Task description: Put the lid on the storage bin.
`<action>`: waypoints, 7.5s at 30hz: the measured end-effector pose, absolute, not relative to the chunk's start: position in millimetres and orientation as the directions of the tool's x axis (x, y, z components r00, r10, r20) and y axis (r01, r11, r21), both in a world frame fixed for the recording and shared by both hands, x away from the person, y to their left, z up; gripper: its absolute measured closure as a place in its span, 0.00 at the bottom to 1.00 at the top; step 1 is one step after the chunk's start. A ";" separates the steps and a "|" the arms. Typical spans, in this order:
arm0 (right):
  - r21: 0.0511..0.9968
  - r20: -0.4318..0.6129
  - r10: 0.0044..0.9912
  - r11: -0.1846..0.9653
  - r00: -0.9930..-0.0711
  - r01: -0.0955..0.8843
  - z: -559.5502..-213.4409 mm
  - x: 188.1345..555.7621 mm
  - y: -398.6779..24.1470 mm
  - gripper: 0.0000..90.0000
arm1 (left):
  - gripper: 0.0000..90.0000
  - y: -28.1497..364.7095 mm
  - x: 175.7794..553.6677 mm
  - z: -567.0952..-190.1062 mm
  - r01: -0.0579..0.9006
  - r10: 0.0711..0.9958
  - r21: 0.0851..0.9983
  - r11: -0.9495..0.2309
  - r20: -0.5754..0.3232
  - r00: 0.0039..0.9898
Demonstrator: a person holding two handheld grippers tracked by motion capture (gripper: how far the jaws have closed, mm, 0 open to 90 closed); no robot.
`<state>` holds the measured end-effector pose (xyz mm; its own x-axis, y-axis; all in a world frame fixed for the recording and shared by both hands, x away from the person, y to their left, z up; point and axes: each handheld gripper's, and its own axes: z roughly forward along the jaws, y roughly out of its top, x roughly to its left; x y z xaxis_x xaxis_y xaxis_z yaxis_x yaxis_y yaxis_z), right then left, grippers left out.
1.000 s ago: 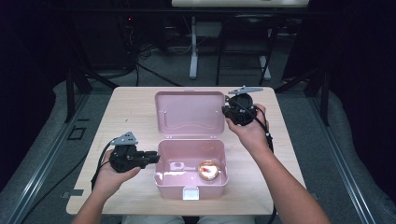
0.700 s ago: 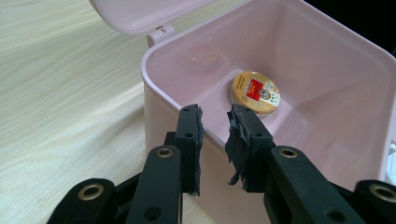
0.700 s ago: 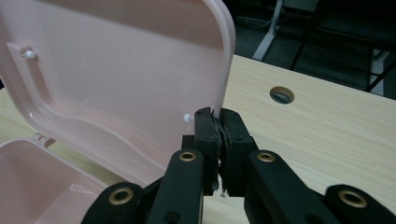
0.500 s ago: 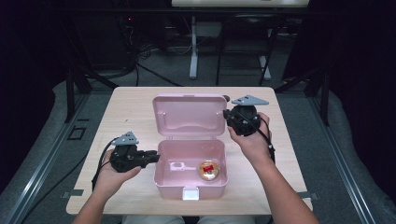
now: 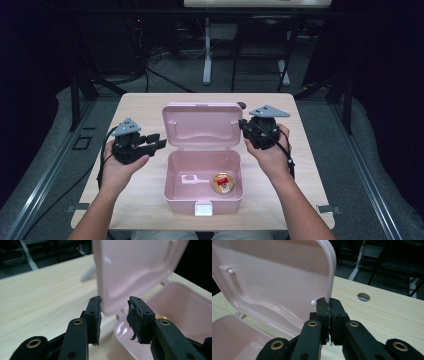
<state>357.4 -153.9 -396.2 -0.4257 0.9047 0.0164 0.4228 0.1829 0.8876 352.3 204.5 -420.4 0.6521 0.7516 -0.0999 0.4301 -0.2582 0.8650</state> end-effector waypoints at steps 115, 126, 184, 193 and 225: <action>0.899 0.062 0.830 0.194 -0.554 0.392 -391.6 289.5 -168.4 0.78 | 0.72 195.5 312.4 -387.6 0.317 0.673 0.879 -0.356 0.006 0.740; 0.894 0.051 0.826 0.213 -0.562 0.393 -396.4 282.3 -166.3 0.76 | 0.72 196.4 305.5 -391.3 0.319 0.663 0.879 -0.355 -0.004 0.749; 0.856 0.115 0.791 0.228 -0.601 0.464 -423.9 272.4 -173.4 0.72 | 0.72 201.6 290.3 -418.3 0.355 0.646 0.863 -0.360 -0.044 0.762; 0.856 0.114 0.790 0.230 -0.602 0.463 -426.1 270.5 -173.6 0.72 | 0.72 202.0 289.6 -419.8 0.357 0.645 0.862 -0.361 -0.045 0.763; 0.833 0.136 0.792 0.234 -0.595 0.502 -444.7 261.5 -184.8 0.72 | 0.72 207.4 279.3 -429.3 0.369 0.638 0.846 -0.385 -0.046 0.769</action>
<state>261.5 -184.8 -444.7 -0.5953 0.7919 0.1361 0.5017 0.2340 0.8328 279.3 207.4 -429.3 0.7687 0.6380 -0.0456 0.3695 -0.3848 0.8459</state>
